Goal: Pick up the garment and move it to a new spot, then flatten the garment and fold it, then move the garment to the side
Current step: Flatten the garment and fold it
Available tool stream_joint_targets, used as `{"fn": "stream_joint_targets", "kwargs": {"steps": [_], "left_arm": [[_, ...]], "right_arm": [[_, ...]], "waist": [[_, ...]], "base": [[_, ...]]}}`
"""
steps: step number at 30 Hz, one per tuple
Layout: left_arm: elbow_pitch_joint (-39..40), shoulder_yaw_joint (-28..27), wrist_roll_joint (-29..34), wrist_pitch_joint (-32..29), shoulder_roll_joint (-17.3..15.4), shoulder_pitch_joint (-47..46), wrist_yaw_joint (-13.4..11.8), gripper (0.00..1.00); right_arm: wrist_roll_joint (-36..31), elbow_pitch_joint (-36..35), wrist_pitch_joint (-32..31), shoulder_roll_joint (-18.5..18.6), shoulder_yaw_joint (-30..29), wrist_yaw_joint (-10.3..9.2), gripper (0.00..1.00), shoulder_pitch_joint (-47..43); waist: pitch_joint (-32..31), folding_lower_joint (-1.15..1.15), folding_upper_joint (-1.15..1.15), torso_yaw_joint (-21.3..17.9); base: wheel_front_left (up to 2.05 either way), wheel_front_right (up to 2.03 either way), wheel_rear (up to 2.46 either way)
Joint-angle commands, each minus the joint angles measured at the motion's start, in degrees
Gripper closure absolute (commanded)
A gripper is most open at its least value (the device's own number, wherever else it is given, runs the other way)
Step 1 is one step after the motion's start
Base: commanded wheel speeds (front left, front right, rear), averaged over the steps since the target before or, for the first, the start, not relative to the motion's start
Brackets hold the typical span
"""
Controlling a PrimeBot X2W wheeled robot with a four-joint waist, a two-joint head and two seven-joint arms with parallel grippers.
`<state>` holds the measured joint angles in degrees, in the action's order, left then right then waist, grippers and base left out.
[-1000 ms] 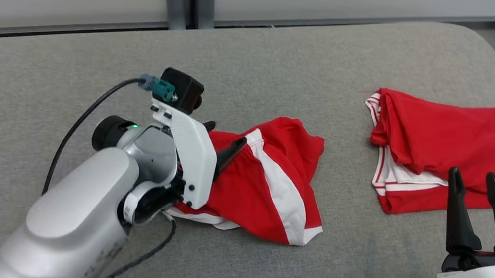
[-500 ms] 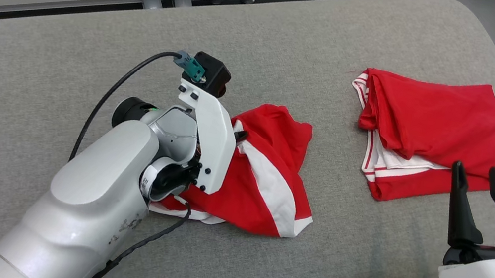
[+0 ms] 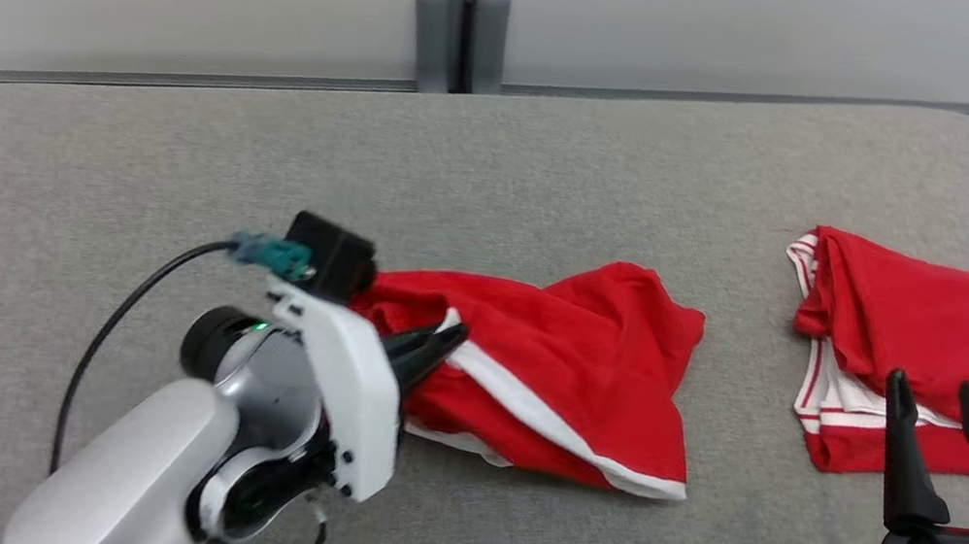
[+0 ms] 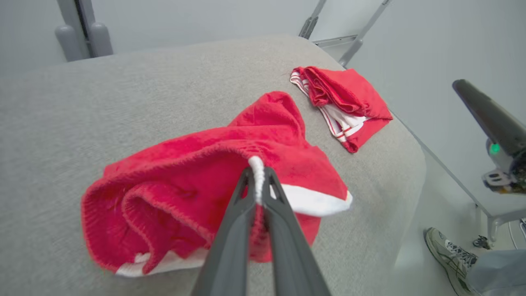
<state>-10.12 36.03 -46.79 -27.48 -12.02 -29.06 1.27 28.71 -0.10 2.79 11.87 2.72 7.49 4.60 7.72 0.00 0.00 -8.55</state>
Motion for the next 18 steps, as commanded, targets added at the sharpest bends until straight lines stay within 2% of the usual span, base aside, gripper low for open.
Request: {"fn": "stream_joint_targets", "kwargs": {"steps": [1,6,10,13,18], "left_arm": [[3.7,-1.6,-1.1,0.9,-2.0,4.0,-1.5,1.0],[13.4,-5.2,-1.8,2.8,-7.9,15.2,-6.6,1.0],[15.6,-7.1,-1.1,5.9,-10.8,22.3,-8.9,1.0],[14.2,-8.1,0.0,9.2,-12.0,25.5,-9.2,1.0],[9.6,-8.7,-0.2,13.1,-11.3,27.9,-8.7,1.0]], "right_arm": [[-0.2,-0.5,-0.7,0.4,-0.4,0.02,0.0,-1.0],[-0.6,-1.6,-1.7,0.2,-1.3,0.02,0.0,-2.3],[-0.9,-1.8,-2.3,0.3,-1.5,0.02,0.0,-2.9],[-0.9,-2.0,-2.7,0.6,-1.8,0.02,0.0,-3.2],[-1.1,-1.8,-3.3,1.0,-2.3,0.02,0.0,-3.9]], "waist": [[-2.5,0.0,0.0,3.3],[-2.8,0.0,0.0,5.3],[-2.4,0.0,0.0,6.1],[-2.3,0.0,0.0,6.5],[-3.0,0.0,0.0,6.9]], "base": [[0.0,0.0,0.0],[0.0,0.0,0.0],[0.0,0.0,0.0],[0.0,0.0,0.0],[0.0,0.0,0.0]]}}
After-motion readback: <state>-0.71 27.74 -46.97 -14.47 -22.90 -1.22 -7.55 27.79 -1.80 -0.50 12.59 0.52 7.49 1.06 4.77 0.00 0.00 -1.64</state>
